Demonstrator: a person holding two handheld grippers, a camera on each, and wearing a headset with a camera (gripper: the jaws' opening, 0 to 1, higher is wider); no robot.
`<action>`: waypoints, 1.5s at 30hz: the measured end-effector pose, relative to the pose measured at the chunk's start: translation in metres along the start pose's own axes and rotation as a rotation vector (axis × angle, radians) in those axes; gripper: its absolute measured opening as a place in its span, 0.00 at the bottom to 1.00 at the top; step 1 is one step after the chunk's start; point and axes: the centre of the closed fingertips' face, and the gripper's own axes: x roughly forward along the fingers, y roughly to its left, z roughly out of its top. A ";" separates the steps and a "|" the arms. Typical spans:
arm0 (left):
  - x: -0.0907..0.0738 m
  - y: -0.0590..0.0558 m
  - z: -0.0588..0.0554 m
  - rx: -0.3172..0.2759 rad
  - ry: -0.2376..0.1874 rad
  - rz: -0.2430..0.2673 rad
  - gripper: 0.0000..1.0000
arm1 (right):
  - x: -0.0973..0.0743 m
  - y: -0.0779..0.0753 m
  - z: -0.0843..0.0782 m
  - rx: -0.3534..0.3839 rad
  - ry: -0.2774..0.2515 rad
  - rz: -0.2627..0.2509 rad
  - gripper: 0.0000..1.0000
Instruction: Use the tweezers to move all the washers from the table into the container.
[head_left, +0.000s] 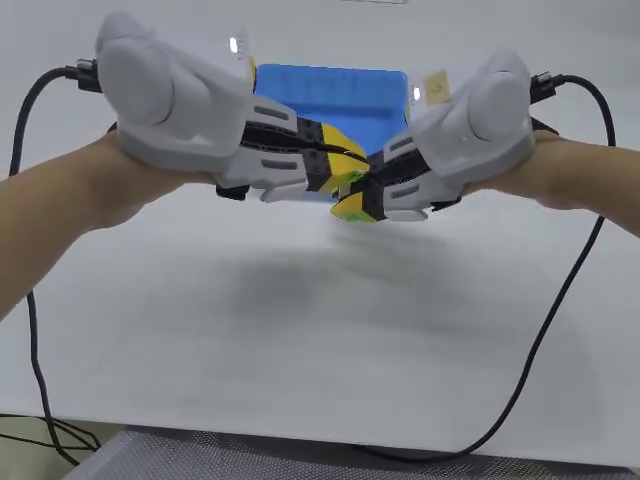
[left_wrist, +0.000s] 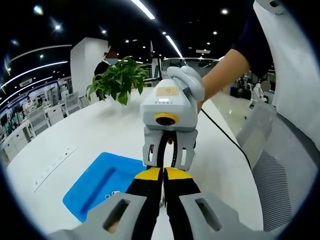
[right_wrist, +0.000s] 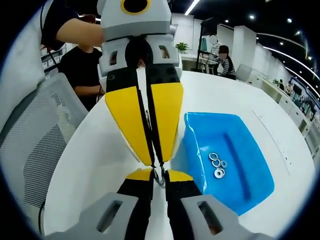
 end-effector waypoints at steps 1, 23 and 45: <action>0.000 0.002 0.000 0.006 0.003 0.009 0.05 | 0.001 0.002 0.001 0.010 -0.006 0.006 0.10; -0.024 0.018 0.018 -0.112 -0.100 0.122 0.19 | -0.005 0.000 0.006 0.053 -0.031 -0.033 0.09; -0.080 -0.015 0.024 -0.268 -0.234 0.274 0.73 | -0.039 0.003 0.046 0.043 -0.104 -0.092 0.09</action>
